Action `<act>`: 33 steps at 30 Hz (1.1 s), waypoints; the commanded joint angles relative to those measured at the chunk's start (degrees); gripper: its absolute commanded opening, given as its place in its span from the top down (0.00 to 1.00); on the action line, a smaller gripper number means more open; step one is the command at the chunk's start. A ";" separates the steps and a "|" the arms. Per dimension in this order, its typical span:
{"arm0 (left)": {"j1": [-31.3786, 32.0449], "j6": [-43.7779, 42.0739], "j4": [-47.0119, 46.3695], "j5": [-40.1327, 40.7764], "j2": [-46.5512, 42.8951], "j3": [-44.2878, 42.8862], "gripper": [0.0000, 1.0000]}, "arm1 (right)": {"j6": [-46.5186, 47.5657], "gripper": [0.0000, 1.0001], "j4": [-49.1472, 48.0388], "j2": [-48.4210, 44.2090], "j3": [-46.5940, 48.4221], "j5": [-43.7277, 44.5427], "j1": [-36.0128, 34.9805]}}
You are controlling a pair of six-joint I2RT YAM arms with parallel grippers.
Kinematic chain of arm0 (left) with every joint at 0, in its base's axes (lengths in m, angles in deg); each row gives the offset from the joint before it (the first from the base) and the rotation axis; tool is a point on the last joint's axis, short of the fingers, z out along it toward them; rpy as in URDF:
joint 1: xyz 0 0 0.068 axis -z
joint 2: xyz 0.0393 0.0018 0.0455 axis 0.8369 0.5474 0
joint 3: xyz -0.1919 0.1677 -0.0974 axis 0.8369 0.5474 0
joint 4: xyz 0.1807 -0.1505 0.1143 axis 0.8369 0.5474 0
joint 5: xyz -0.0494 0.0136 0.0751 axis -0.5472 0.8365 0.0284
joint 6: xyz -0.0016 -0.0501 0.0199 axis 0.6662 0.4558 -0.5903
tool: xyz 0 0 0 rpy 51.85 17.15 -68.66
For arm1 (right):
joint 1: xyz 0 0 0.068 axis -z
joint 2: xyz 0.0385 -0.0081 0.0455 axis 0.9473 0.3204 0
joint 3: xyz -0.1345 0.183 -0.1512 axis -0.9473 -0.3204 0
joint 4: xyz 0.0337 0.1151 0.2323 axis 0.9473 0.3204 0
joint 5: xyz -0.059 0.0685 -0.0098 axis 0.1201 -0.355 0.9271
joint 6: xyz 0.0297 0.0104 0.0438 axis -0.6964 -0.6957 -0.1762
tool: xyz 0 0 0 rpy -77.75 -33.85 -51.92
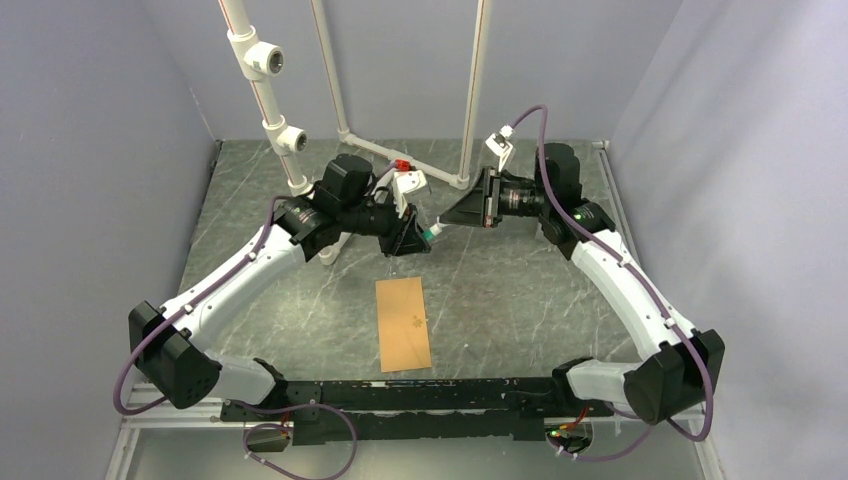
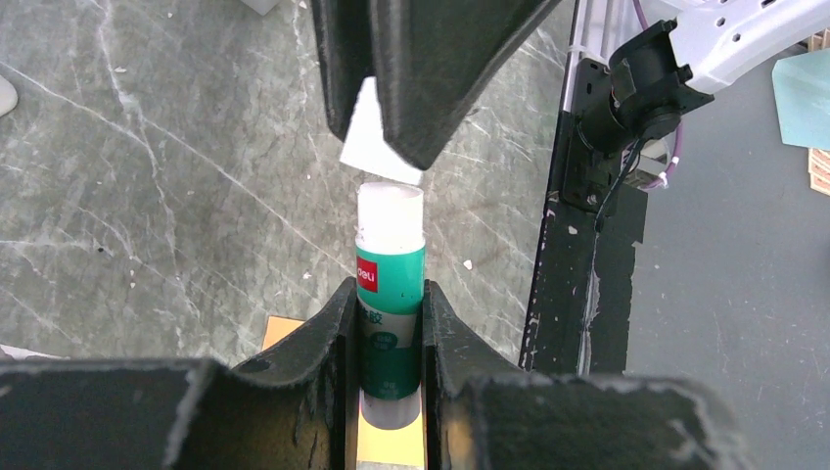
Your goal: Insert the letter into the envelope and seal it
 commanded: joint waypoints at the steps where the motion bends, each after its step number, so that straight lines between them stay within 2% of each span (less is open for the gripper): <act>1: 0.43 -1.92 -0.07 0.38 -0.08 -2.29 0.97 | 4.28 1.00 6.20 1.30 4.45 3.20 -0.55; 6: 0.54 -2.63 0.30 0.79 0.38 -2.78 0.98 | 4.75 1.00 7.12 2.64 5.61 3.02 -1.44; 19: 1.04 -8.25 3.33 4.61 1.32 -3.80 0.97 | 10.28 1.00 18.77 5.22 10.29 4.87 -2.27; 24: 1.03 -10.48 6.00 5.57 1.64 -4.74 0.98 | 9.73 1.00 18.35 3.95 11.50 7.28 -2.27; 33: 1.10 -9.48 5.02 5.52 0.59 -3.30 0.98 | 8.61 1.00 17.79 3.78 11.27 6.89 -2.27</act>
